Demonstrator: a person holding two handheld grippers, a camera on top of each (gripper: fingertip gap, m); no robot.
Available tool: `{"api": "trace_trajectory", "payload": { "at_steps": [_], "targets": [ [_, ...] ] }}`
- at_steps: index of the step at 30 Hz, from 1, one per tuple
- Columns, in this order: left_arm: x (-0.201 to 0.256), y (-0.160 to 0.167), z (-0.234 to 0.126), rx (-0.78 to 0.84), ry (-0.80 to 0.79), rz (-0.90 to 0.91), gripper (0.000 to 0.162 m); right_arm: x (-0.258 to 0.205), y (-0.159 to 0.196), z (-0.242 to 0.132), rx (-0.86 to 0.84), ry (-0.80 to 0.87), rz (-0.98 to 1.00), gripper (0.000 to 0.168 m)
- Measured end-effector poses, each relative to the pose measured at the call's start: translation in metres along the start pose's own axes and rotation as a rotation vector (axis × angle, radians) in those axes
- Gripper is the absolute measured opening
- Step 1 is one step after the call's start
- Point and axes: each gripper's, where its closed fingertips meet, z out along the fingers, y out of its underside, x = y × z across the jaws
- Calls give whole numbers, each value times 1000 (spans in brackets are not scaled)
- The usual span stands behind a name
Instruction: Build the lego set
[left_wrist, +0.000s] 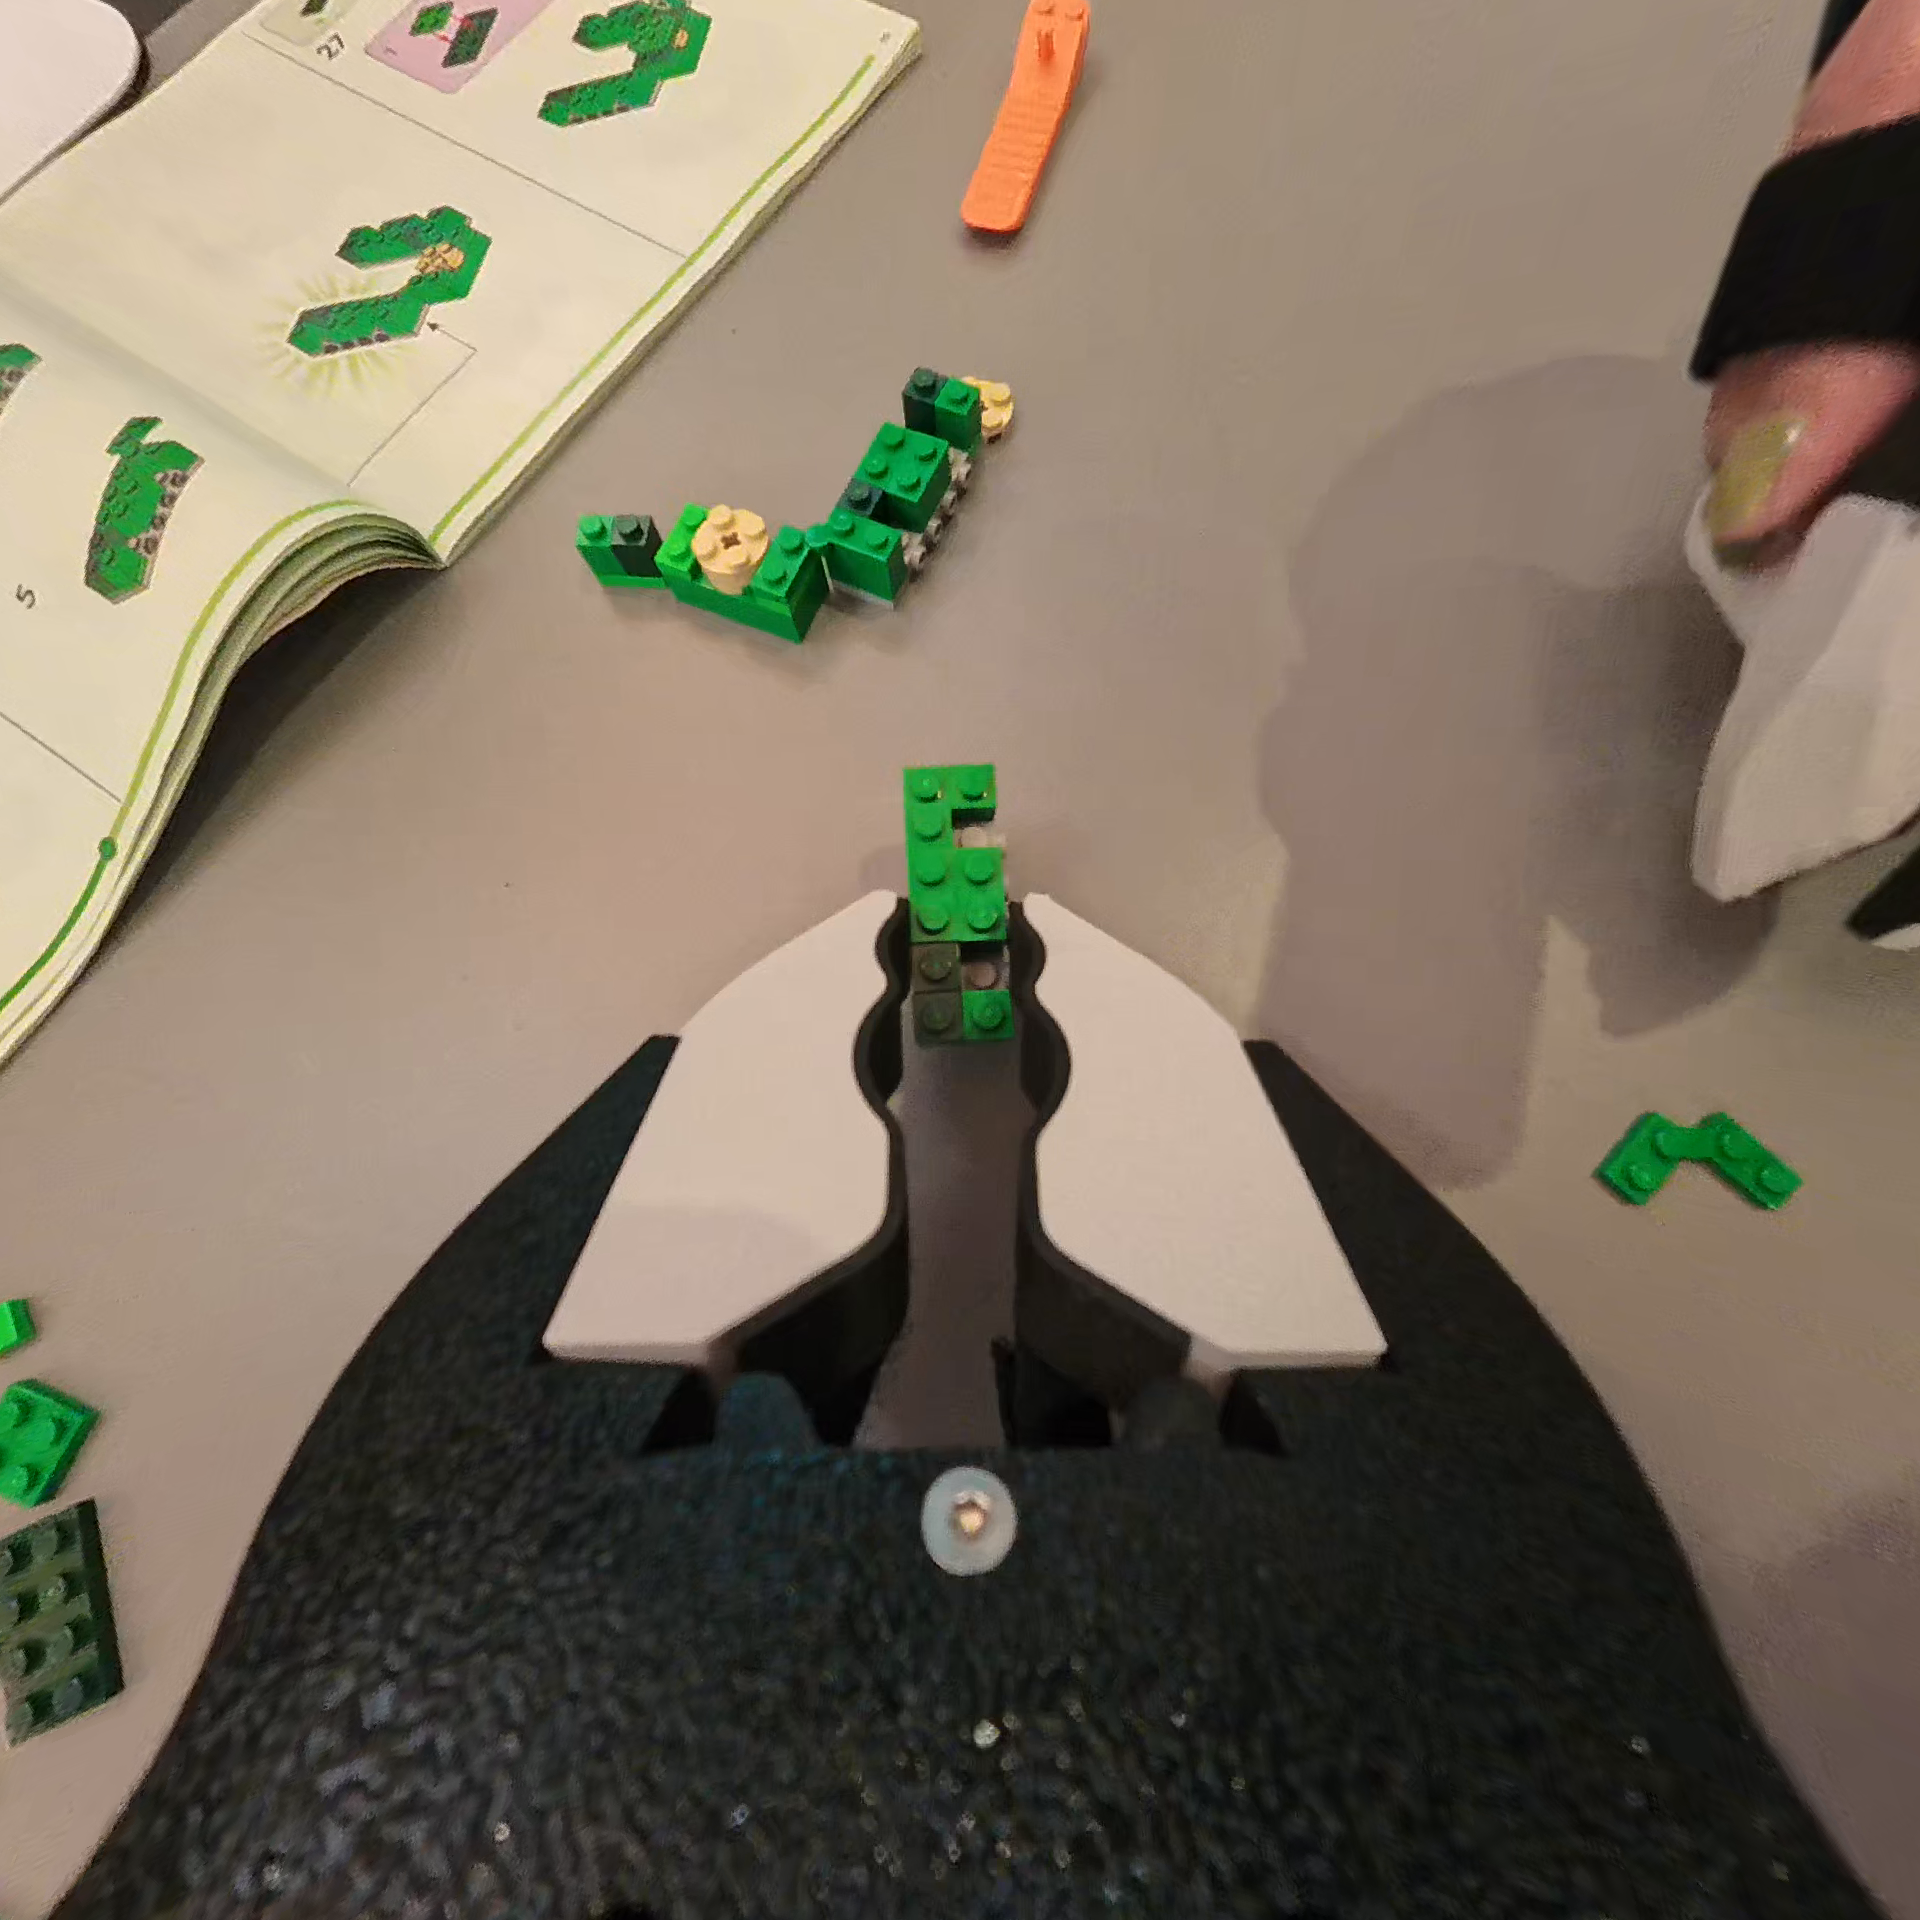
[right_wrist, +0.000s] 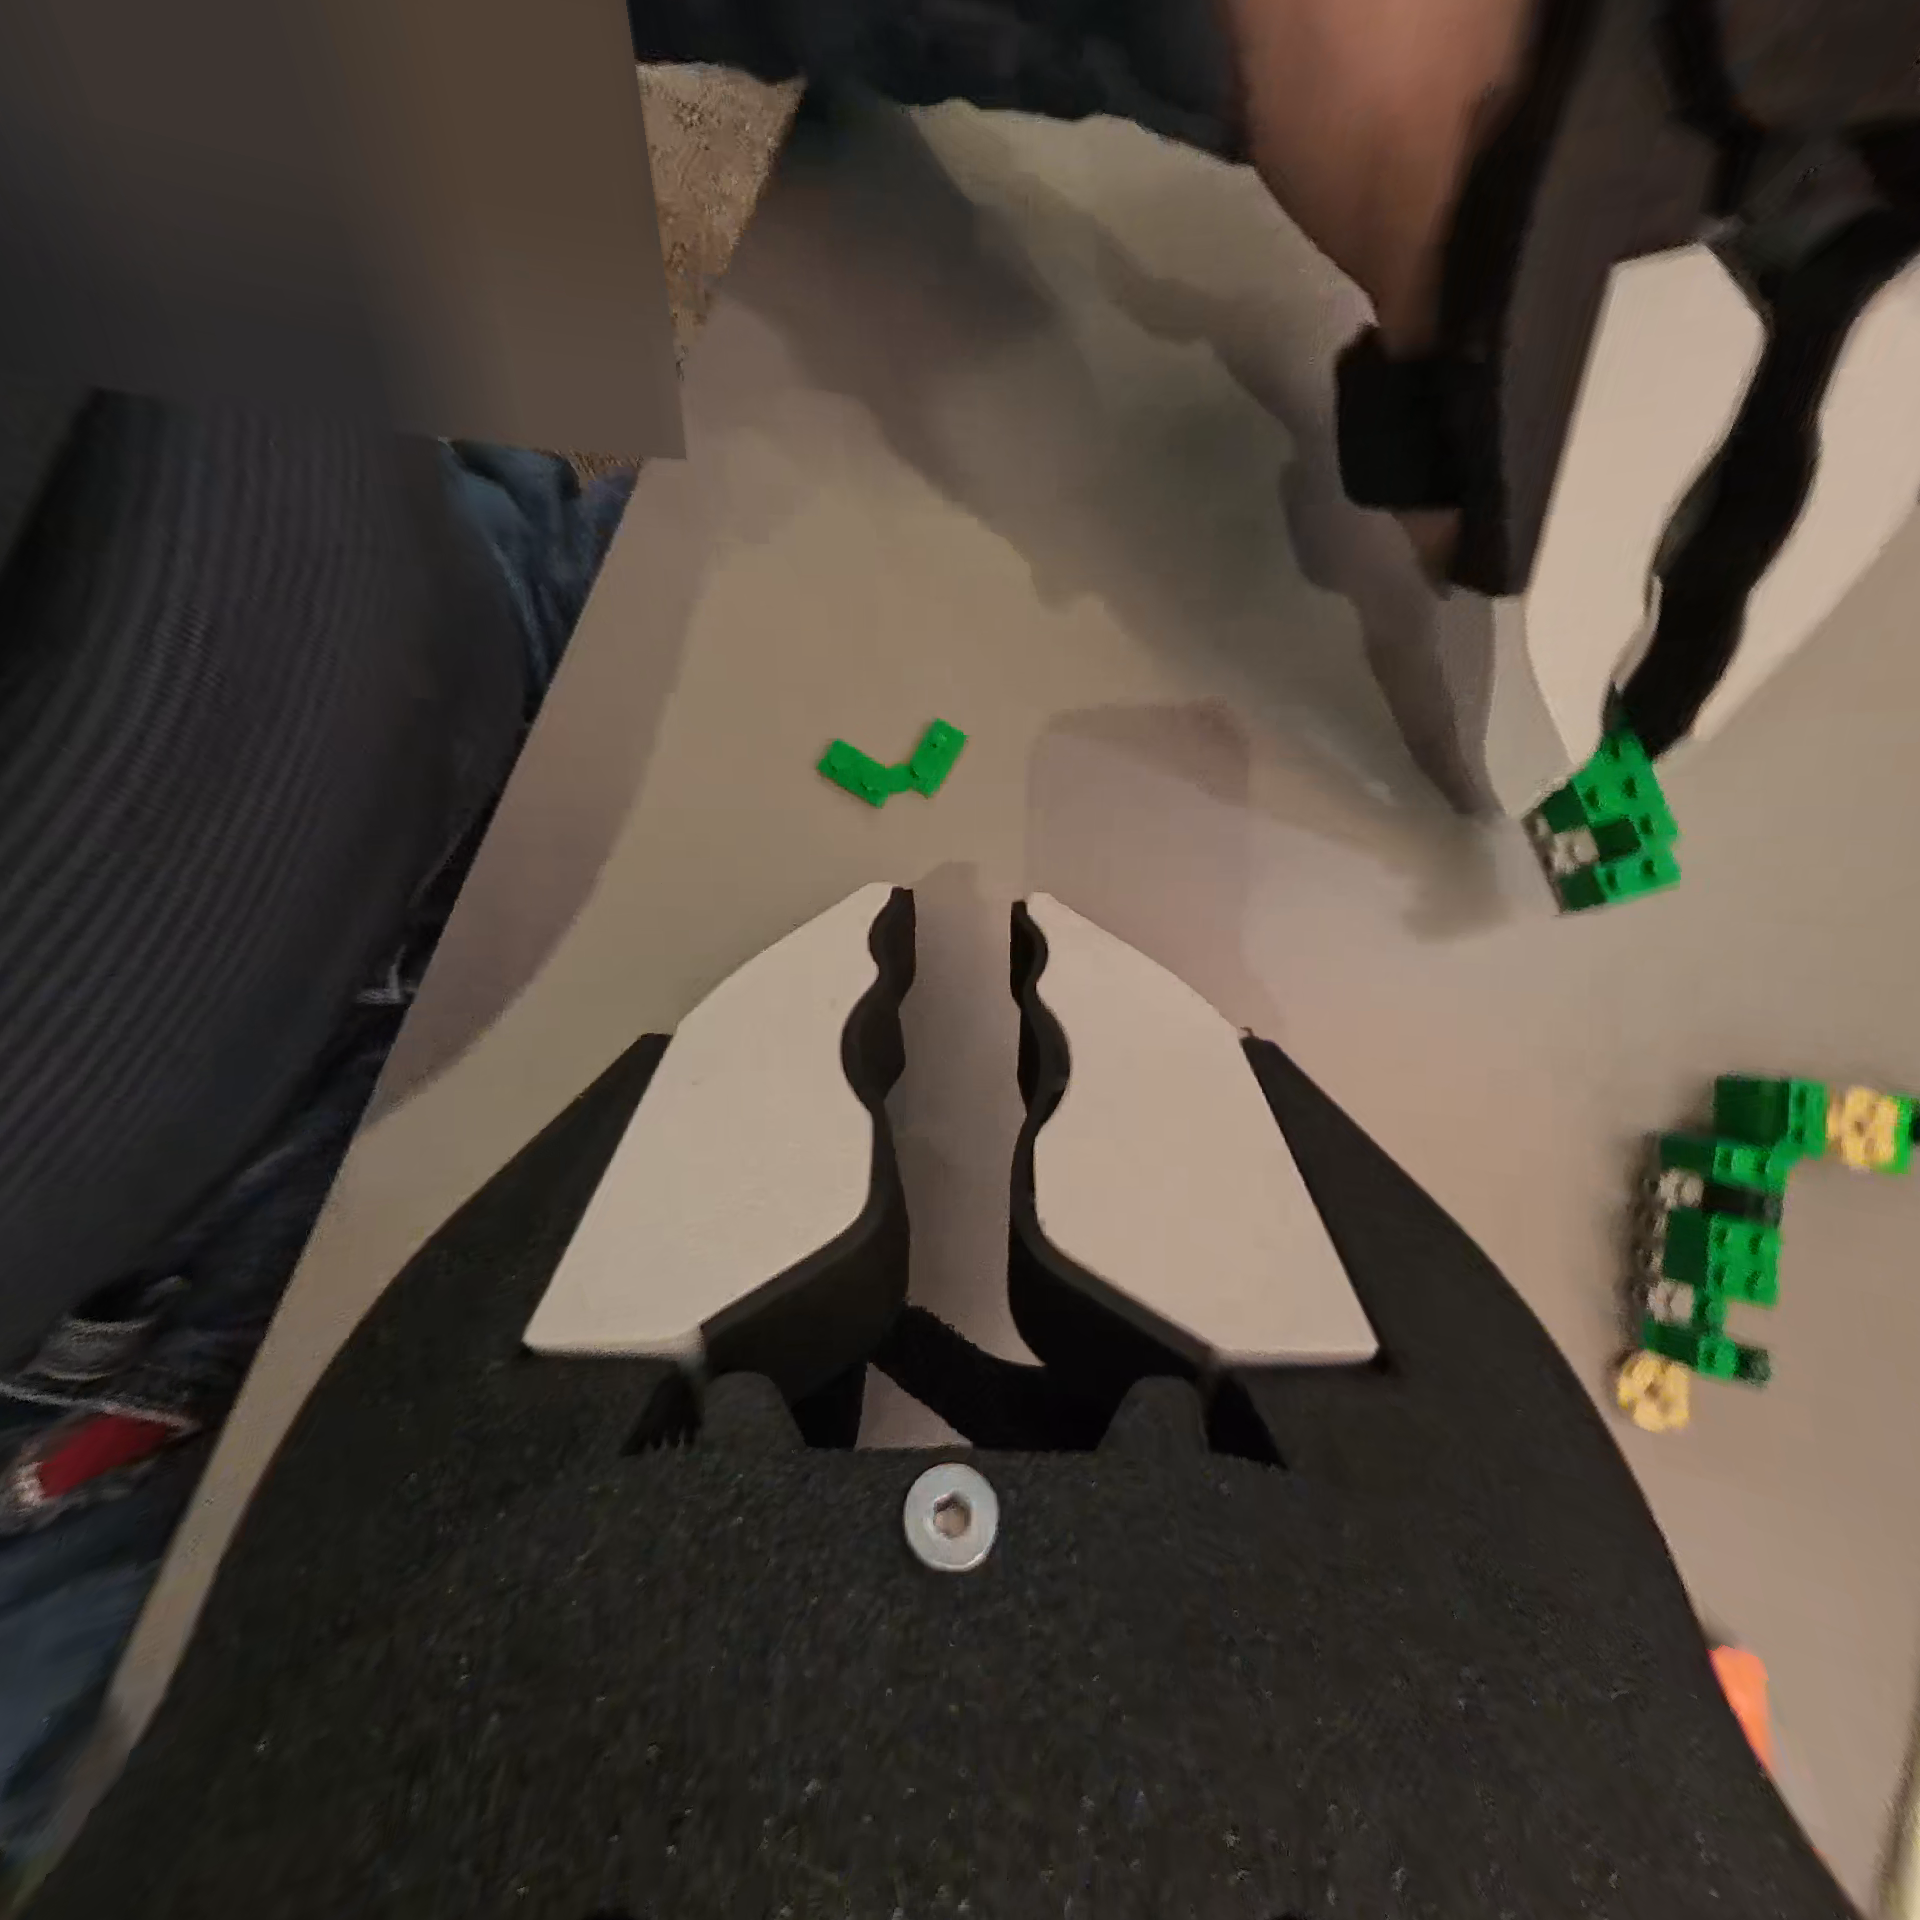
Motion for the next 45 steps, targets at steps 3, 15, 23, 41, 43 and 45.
{"api": "trace_trajectory", "payload": {
  "at_steps": [3,15,23,41,43,45],
  "targets": [
    [4,-2,-6,22,5,1,17,-2,-7,9,8,-29,-98,17],
    [7,13,-16,4,-38,-22,17,-18,-6,40,-29,-83,-13,36],
    [10,13,-15,-3,-23,-5,17,-14,-13,40,-46,-76,-11,34],
    [11,11,-15,41,-22,-2,17,-5,-10,43,-111,259,311,27],
    [14,9,-14,48,-19,5,17,-4,-5,40,-124,264,312,25],
    [17,8,-15,58,-15,15,17,2,6,32,-169,291,281,20]
  ]
}}
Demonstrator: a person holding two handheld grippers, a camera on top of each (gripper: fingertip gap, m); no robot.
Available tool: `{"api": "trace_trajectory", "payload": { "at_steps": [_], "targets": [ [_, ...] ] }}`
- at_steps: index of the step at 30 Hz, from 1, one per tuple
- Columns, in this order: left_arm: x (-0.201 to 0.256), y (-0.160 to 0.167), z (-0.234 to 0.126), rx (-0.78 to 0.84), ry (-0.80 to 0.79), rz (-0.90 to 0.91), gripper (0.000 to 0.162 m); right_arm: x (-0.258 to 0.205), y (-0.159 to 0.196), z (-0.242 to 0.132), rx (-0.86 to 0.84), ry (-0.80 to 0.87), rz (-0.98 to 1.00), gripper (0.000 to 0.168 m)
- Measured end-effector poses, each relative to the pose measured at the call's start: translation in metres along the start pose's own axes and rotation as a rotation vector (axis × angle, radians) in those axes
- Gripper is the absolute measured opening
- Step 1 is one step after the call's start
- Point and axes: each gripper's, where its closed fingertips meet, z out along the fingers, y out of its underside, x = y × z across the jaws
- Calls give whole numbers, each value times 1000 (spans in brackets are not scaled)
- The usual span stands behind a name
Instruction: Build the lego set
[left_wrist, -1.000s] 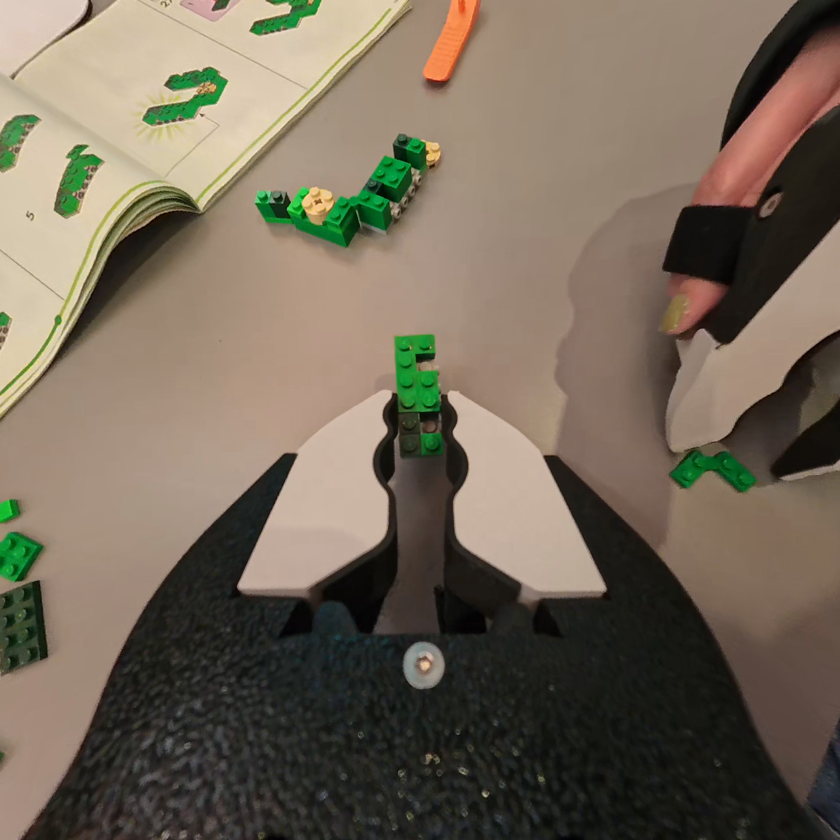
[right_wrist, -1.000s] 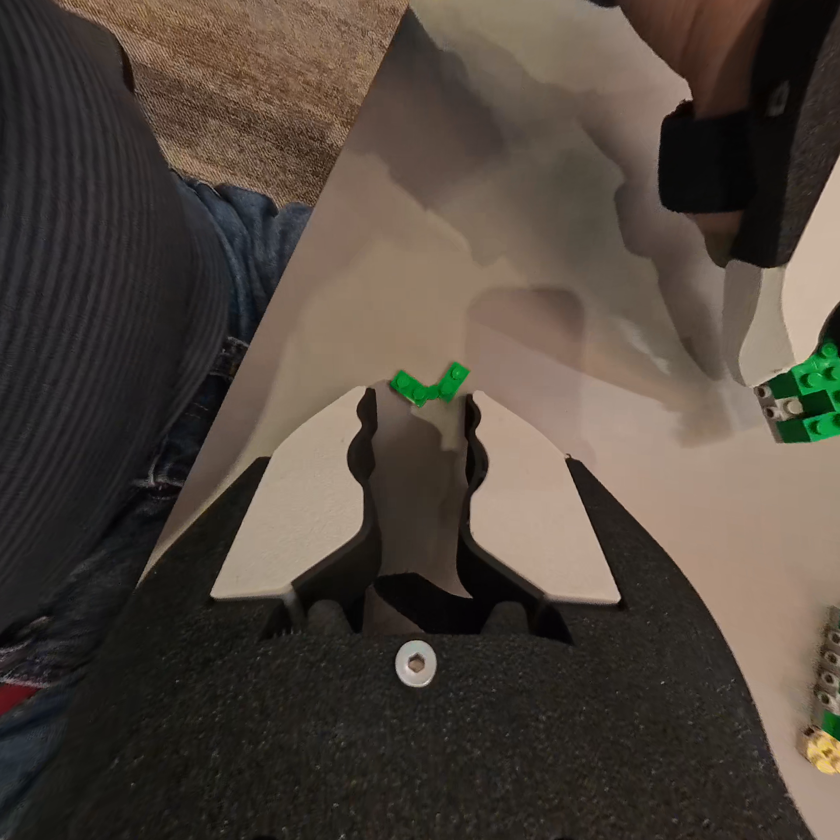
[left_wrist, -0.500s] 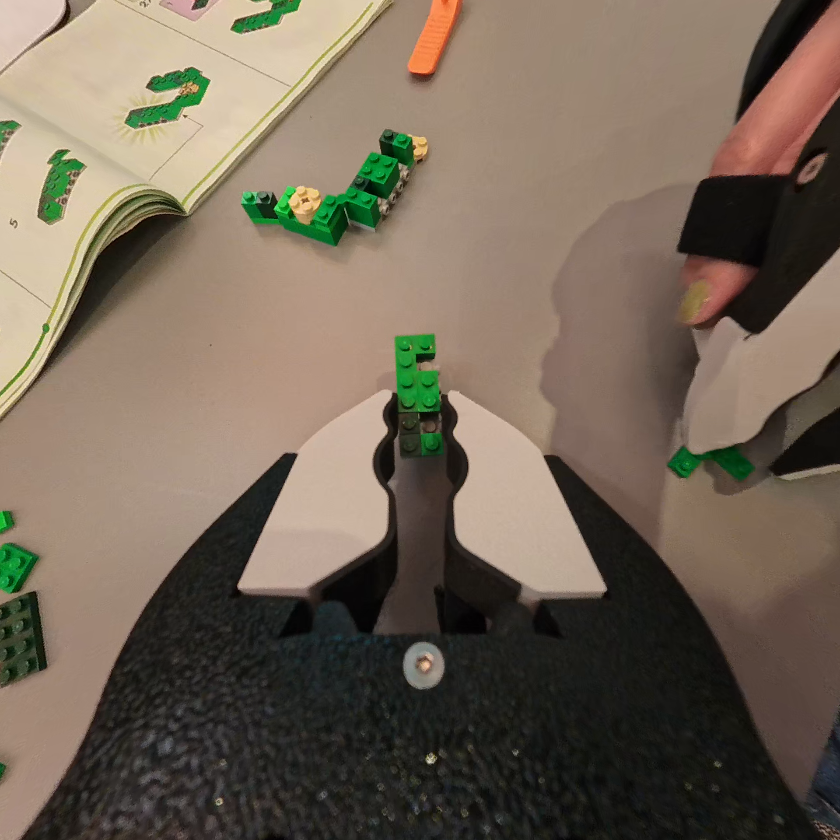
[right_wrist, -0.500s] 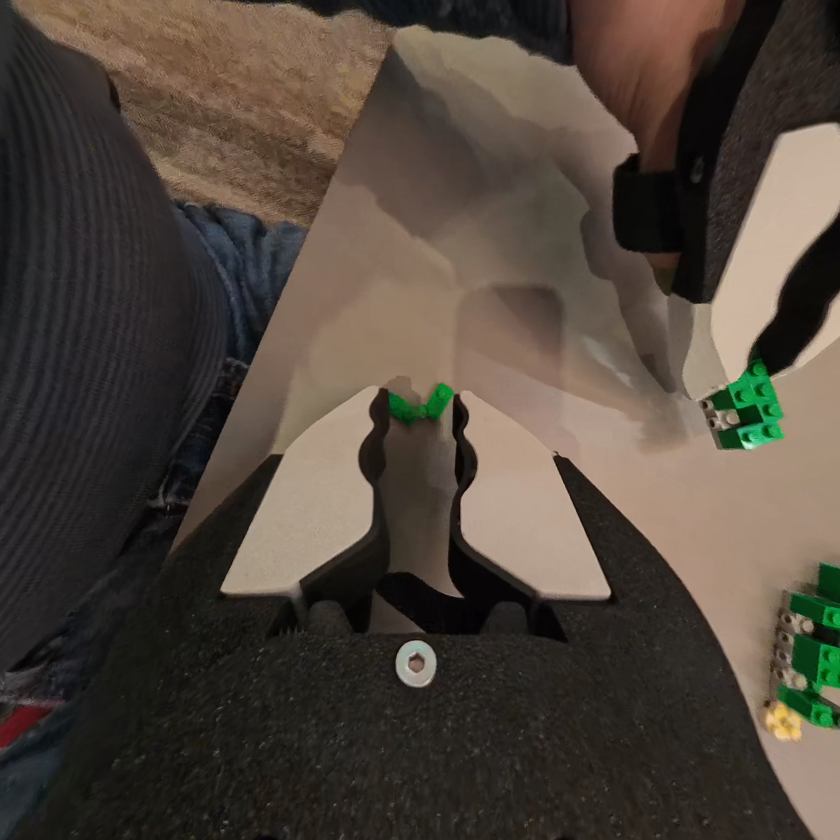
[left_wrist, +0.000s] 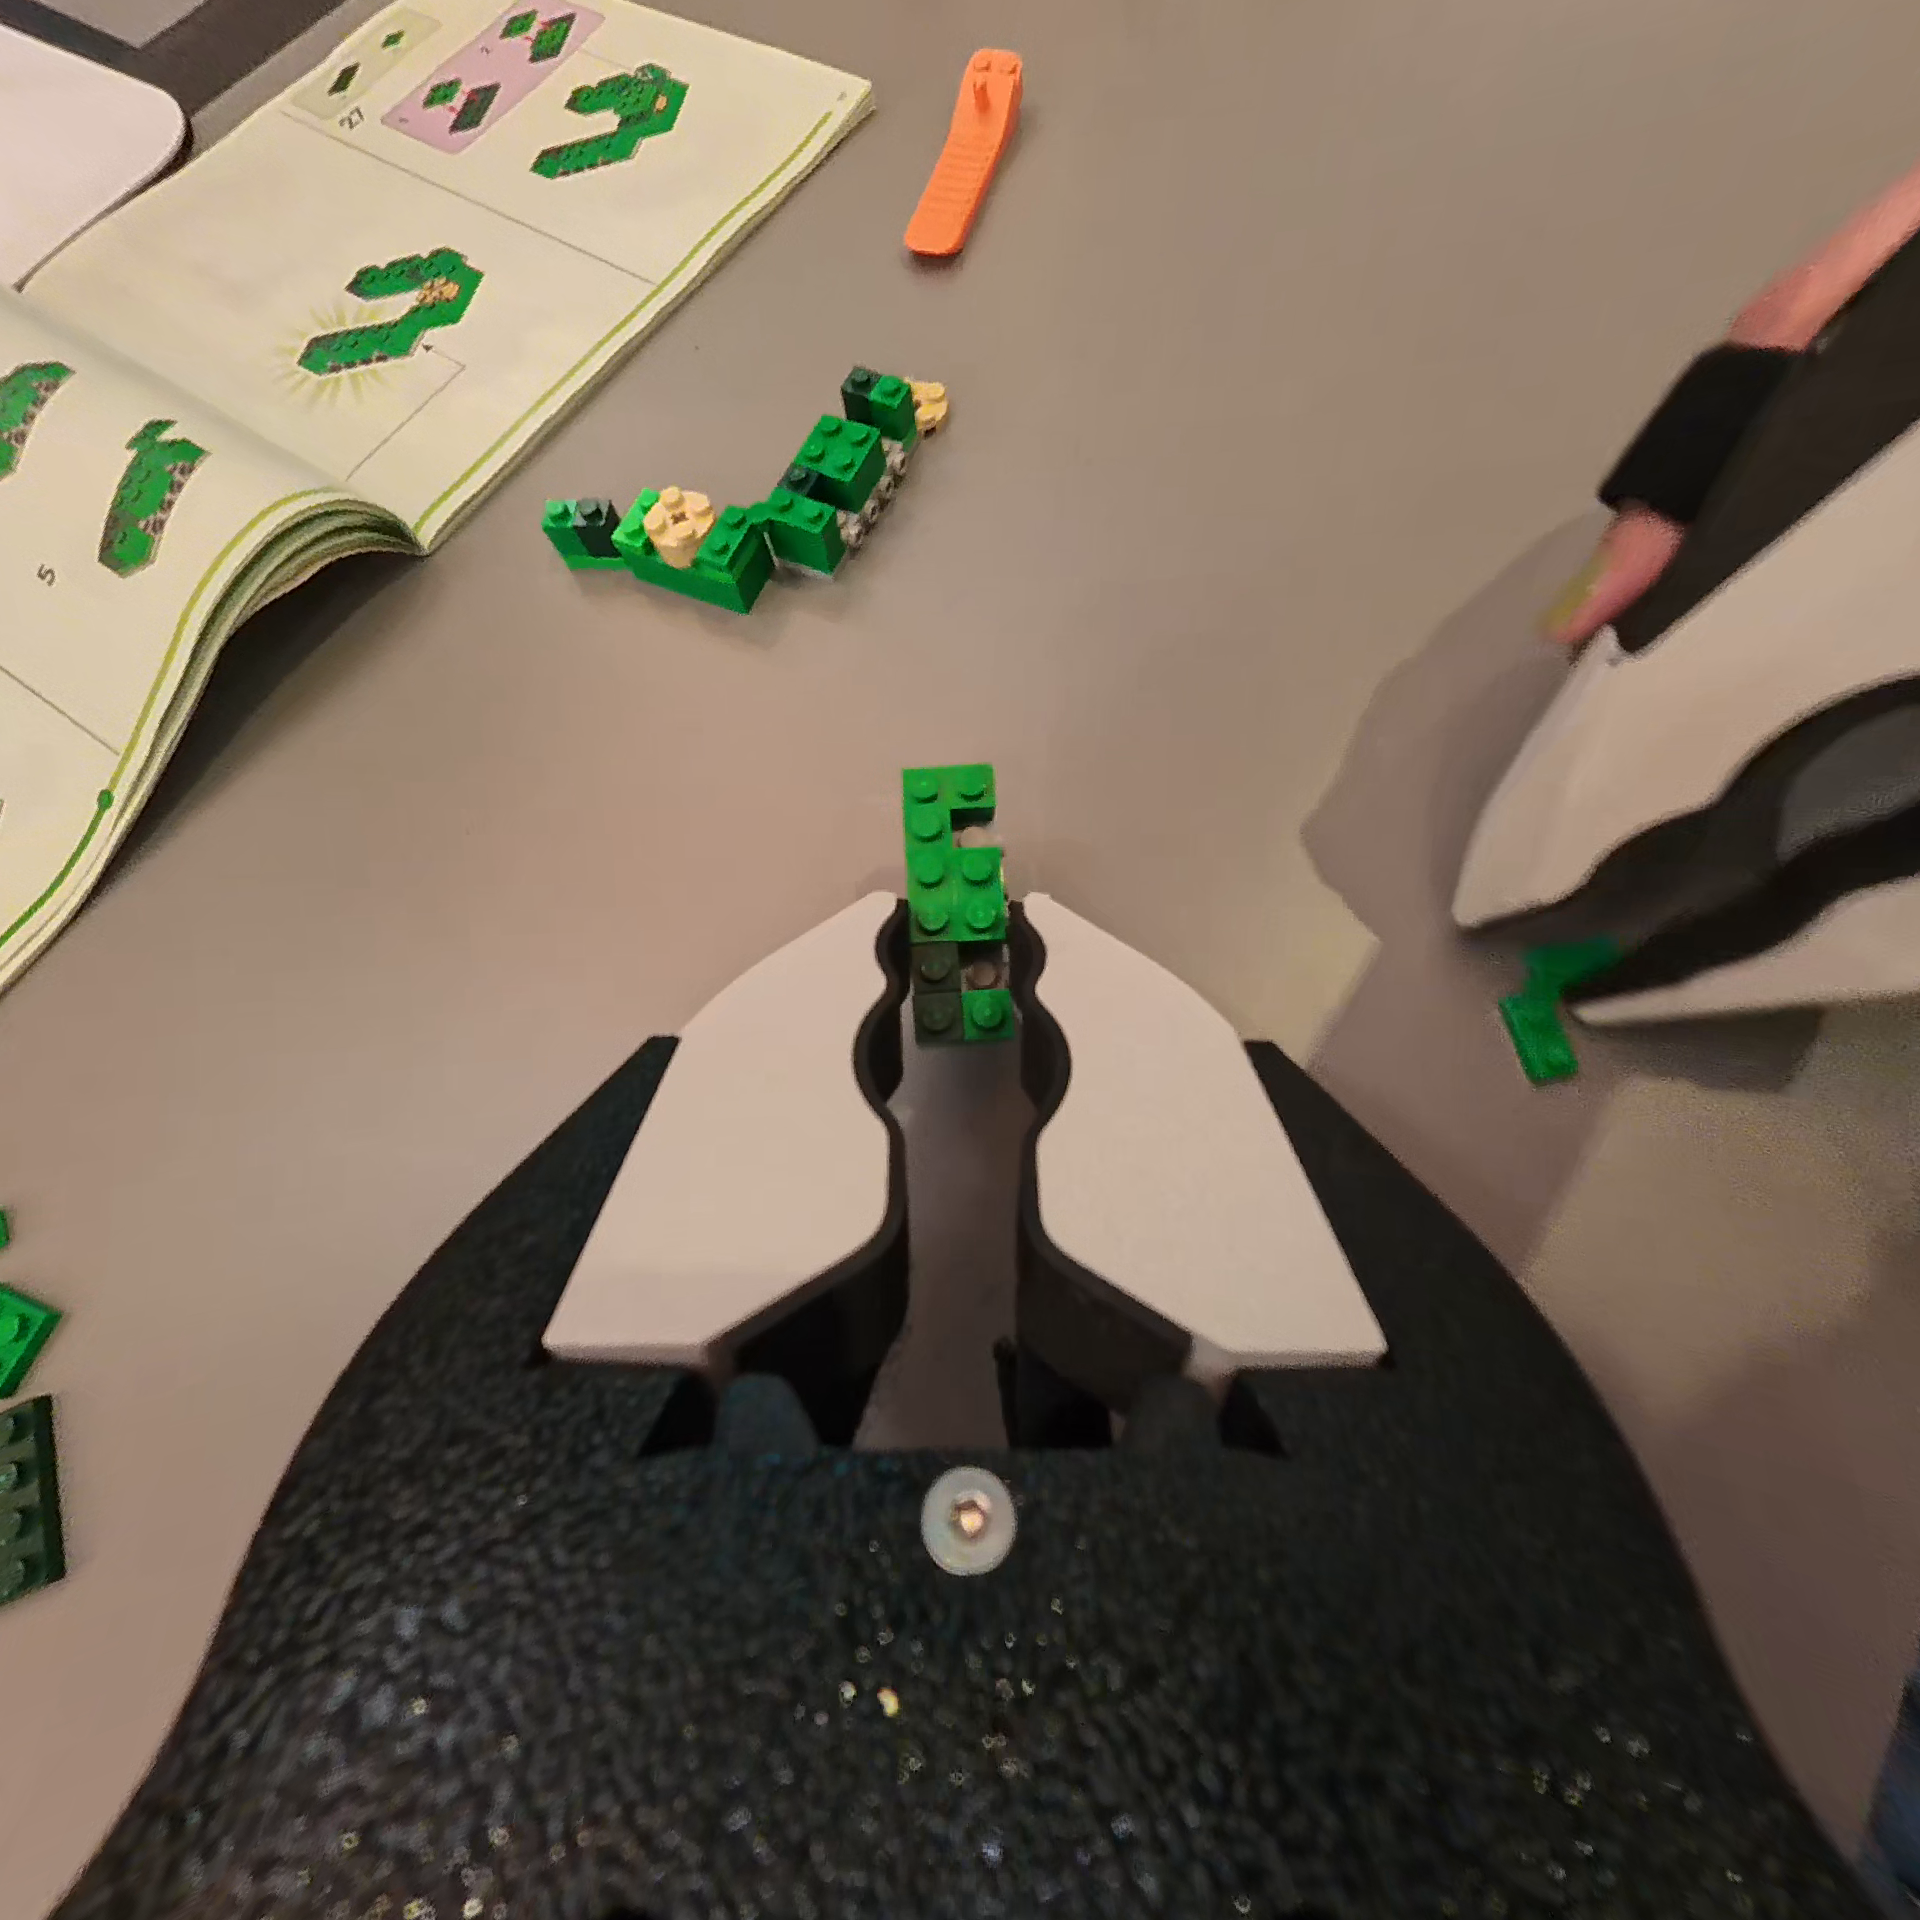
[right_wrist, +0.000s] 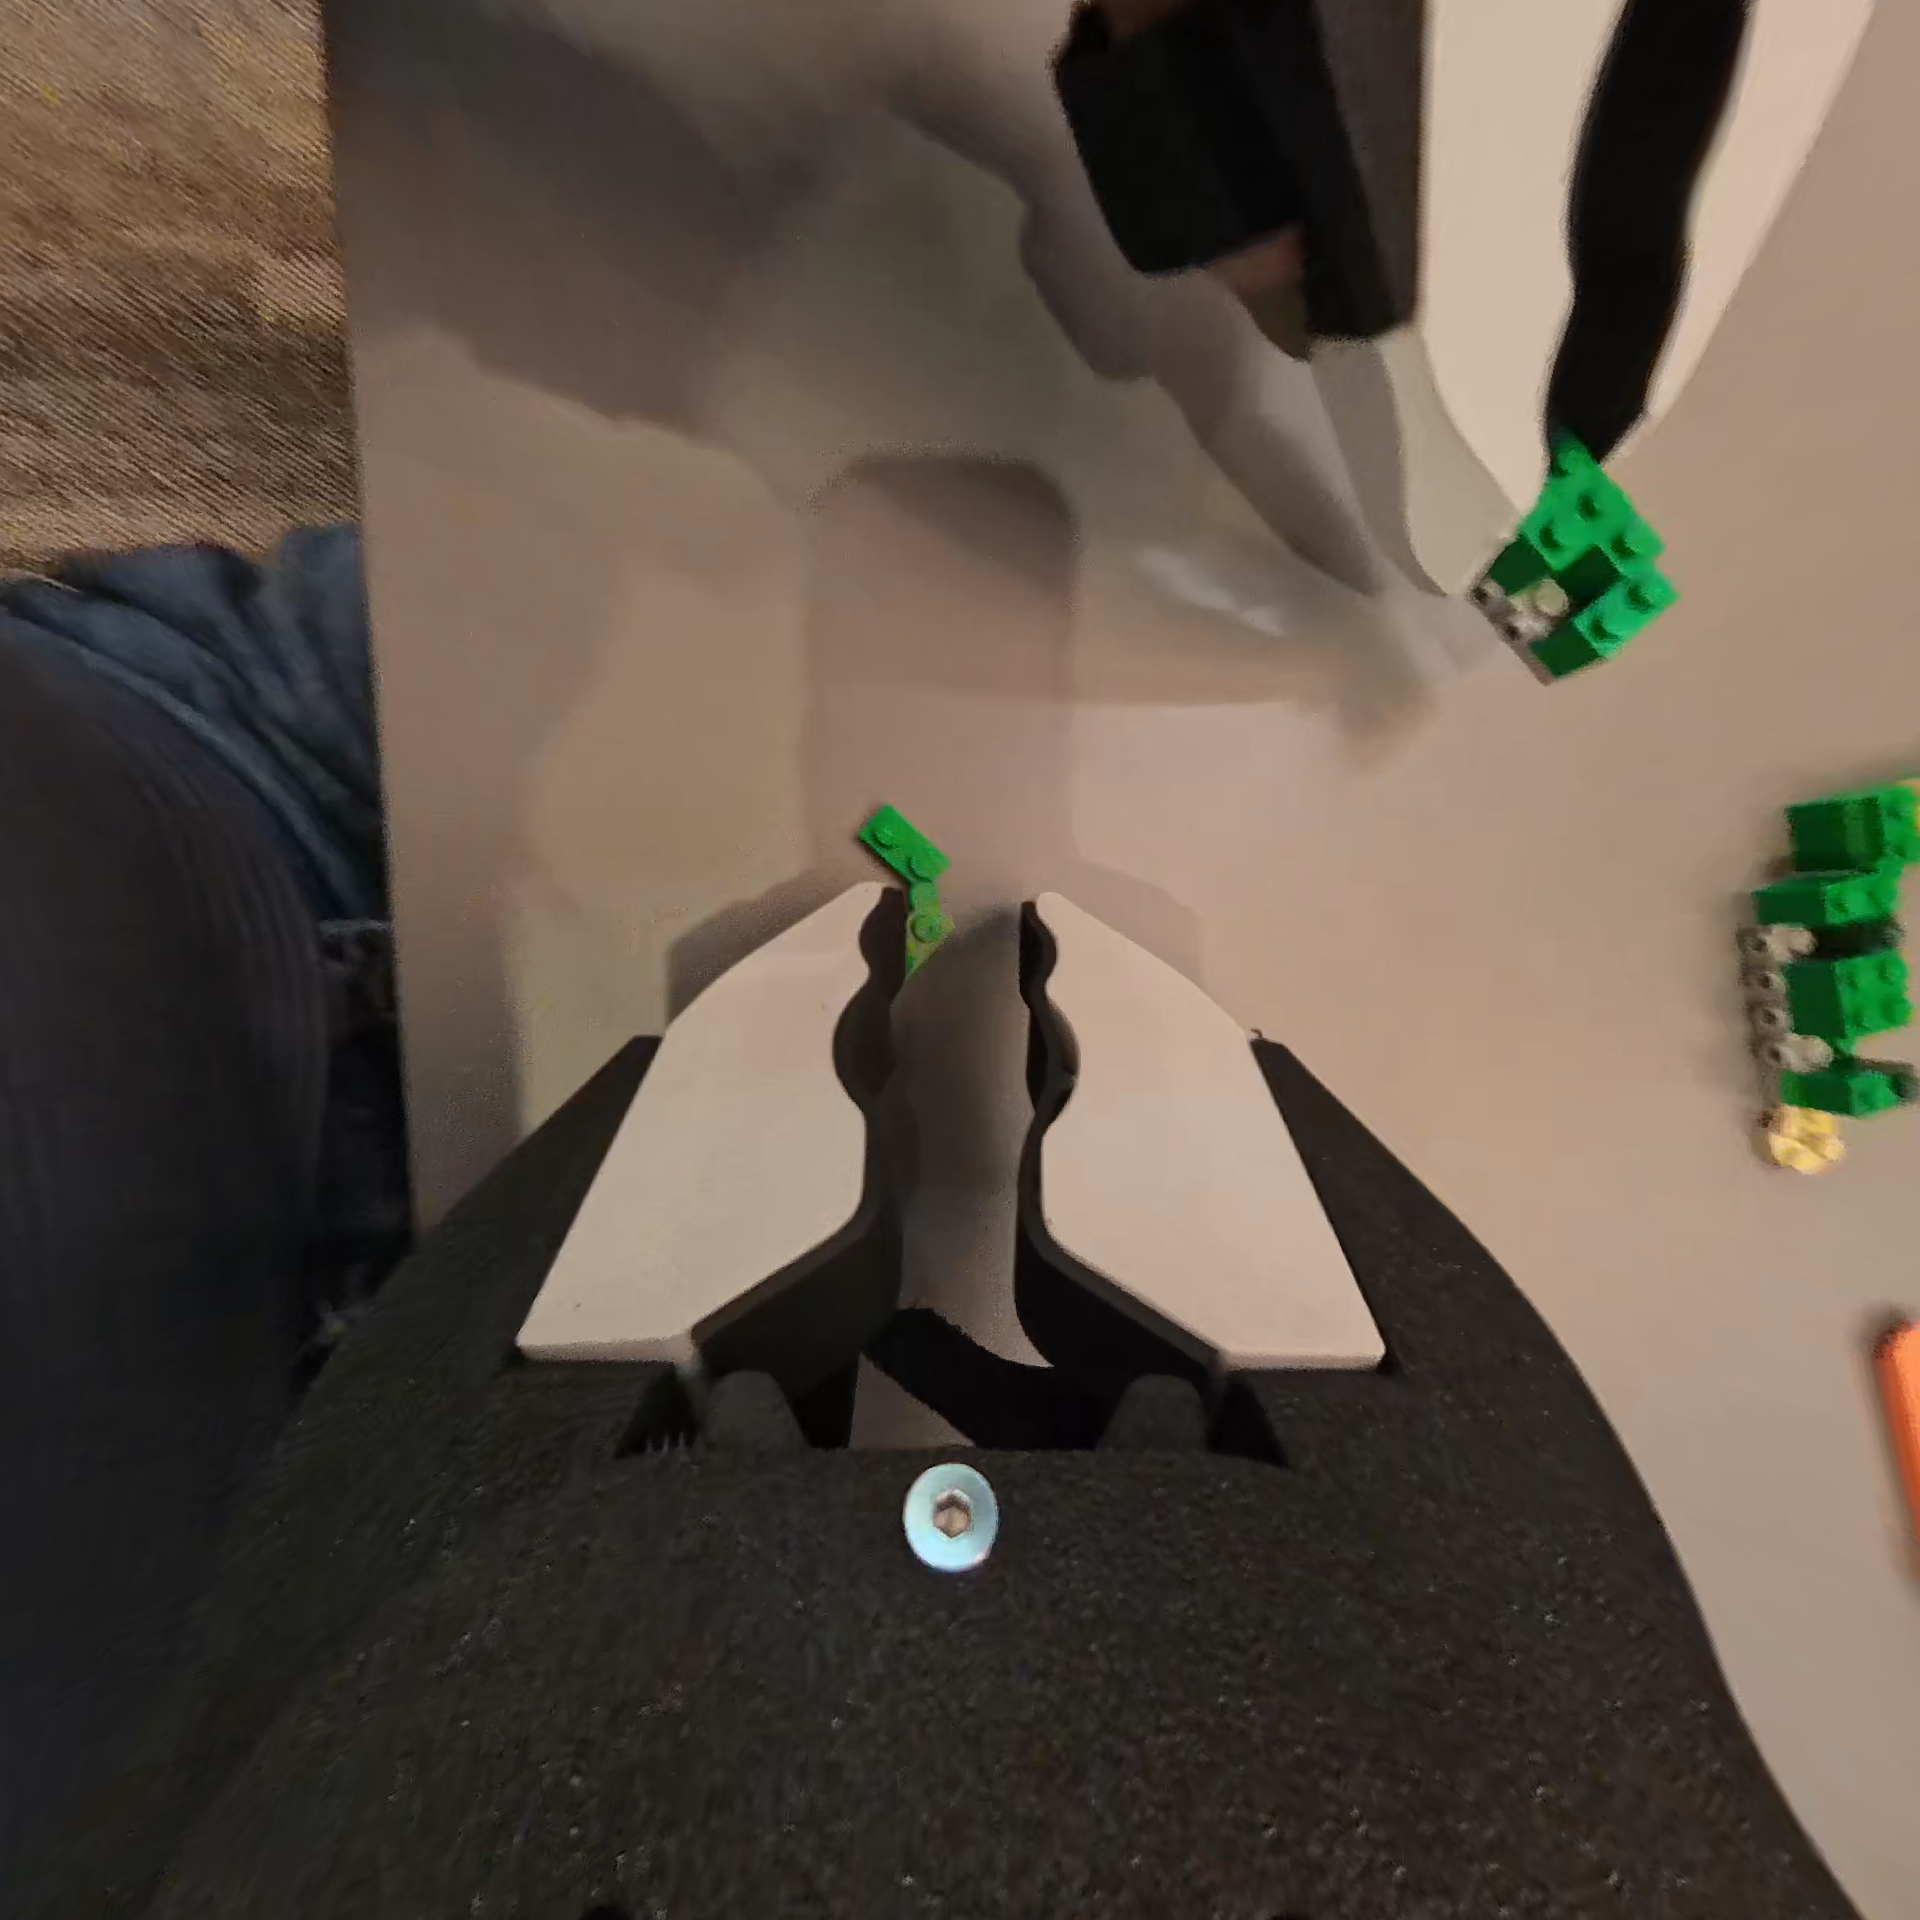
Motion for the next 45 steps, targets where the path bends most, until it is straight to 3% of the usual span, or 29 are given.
{"api": "trace_trajectory", "payload": {
  "at_steps": [7,10,13,17,24,32,38,42,45],
  "targets": [
    [11,-7,-7,41,22,47,17,-5,-1,-11,150,-196,-116,21],
    [11,-6,-13,40,2,51,17,16,9,-11,67,-156,-18,19],
    [12,-4,-19,50,-10,45,17,5,4,-22,105,-206,104,11],
    [16,-3,-21,80,10,23,17,4,10,-20,90,-111,18,16],
    [23,0,-18,73,34,45,17,1,10,-4,78,-145,0,18],
    [24,-2,-17,96,63,59,17,10,6,0,89,-133,-48,7],
    [26,-11,3,84,157,104,17,67,12,-19,252,52,-43,7],
    [28,-43,31,123,212,167,17,122,26,-50,492,184,31,7],
    [29,-72,56,145,224,218,17,166,58,-76,576,351,92,7]
  ]
}}
